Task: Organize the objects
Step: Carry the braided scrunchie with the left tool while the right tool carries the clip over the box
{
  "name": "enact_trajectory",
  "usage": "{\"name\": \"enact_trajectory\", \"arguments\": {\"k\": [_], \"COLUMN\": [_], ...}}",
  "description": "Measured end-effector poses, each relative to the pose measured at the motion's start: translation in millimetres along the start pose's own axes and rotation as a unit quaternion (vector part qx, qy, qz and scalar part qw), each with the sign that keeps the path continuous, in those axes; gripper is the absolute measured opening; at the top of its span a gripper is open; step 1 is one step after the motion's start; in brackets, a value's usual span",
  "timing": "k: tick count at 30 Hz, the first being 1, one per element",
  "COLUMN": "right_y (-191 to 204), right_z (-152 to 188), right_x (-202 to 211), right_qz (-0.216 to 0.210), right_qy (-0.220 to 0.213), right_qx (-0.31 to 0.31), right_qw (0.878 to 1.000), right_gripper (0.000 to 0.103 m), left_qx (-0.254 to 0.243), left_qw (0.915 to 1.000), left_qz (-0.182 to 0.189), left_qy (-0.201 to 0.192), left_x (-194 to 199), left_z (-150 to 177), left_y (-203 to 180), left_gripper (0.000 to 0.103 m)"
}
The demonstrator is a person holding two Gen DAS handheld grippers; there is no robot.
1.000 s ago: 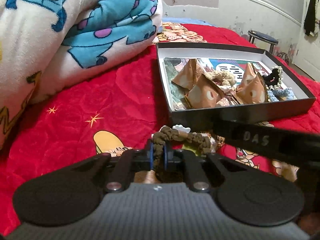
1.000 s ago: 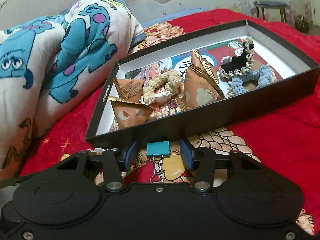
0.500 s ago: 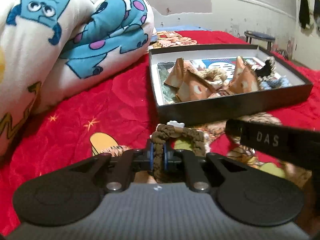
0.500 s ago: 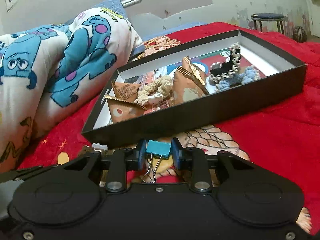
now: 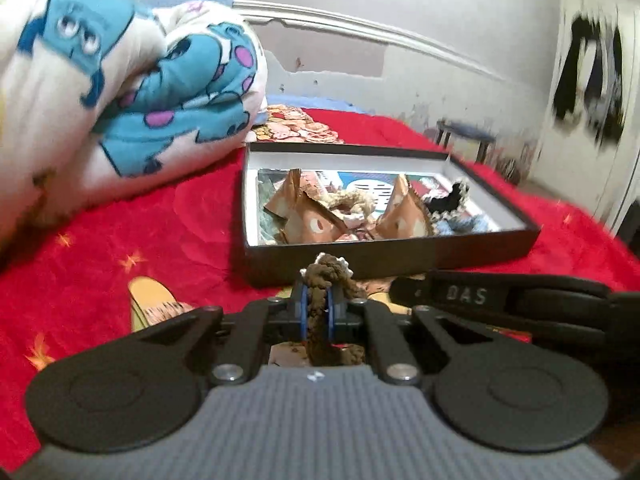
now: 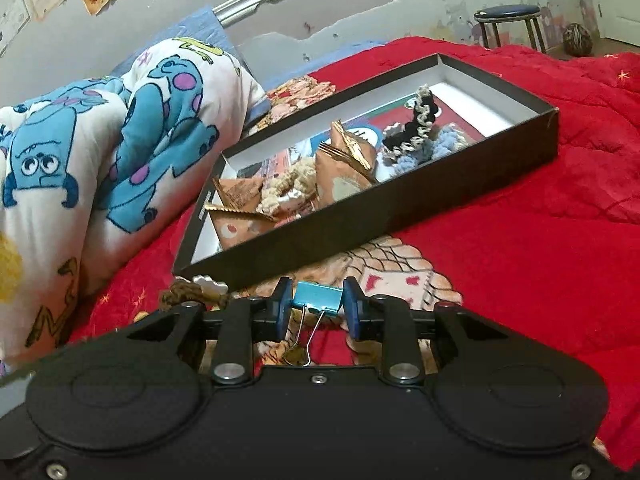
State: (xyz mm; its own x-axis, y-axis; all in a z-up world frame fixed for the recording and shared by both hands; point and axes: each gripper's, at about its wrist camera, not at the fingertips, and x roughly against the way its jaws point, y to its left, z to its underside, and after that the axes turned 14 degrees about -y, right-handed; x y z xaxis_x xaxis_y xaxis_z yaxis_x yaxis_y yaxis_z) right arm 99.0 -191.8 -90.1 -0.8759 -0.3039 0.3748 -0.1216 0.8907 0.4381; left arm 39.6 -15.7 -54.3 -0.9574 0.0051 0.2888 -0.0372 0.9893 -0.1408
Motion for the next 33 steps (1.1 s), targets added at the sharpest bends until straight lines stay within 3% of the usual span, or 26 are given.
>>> {"name": "enact_trajectory", "arguments": {"k": [7, 11, 15, 20, 25, 30, 33], "right_y": [-6.6, -22.9, -23.9, -25.9, -38.8, -34.2, -32.9], "right_z": [-2.9, -5.4, -8.1, -18.5, -30.3, -44.3, -50.8], "right_x": [-8.3, -8.5, -6.0, 0.7, 1.9, 4.9, 3.7], "right_qz": [-0.005, -0.016, -0.016, -0.049, -0.116, -0.136, -0.144], "right_qy": [0.01, 0.012, 0.006, -0.012, -0.032, -0.053, -0.061], "right_qx": [-0.025, -0.098, -0.099, -0.131, -0.221, -0.221, -0.224], "right_qw": [1.0, 0.995, 0.995, 0.99, 0.968, 0.964, 0.962], "right_gripper": [0.026, 0.026, 0.026, 0.026, 0.026, 0.026, 0.026], "left_qx": [0.01, 0.019, 0.019, 0.003, -0.026, -0.014, -0.033], "left_qw": [0.9996, 0.9996, 0.9997, 1.0, 0.9986, 0.9979, 0.9955], "left_qz": [-0.014, -0.01, -0.003, -0.007, -0.047, -0.062, -0.087], "left_qy": [0.021, 0.018, 0.013, 0.002, 0.001, 0.017, 0.018], "left_x": [-11.6, -12.4, -10.4, -5.0, -3.4, -8.7, -12.1], "left_z": [1.1, -0.4, -5.0, -16.1, -30.7, -41.9, -47.7], "left_y": [3.8, 5.2, 2.1, -2.7, -1.9, 9.1, 9.8], "left_gripper": [0.012, 0.012, 0.012, 0.012, 0.012, 0.012, 0.012]}}
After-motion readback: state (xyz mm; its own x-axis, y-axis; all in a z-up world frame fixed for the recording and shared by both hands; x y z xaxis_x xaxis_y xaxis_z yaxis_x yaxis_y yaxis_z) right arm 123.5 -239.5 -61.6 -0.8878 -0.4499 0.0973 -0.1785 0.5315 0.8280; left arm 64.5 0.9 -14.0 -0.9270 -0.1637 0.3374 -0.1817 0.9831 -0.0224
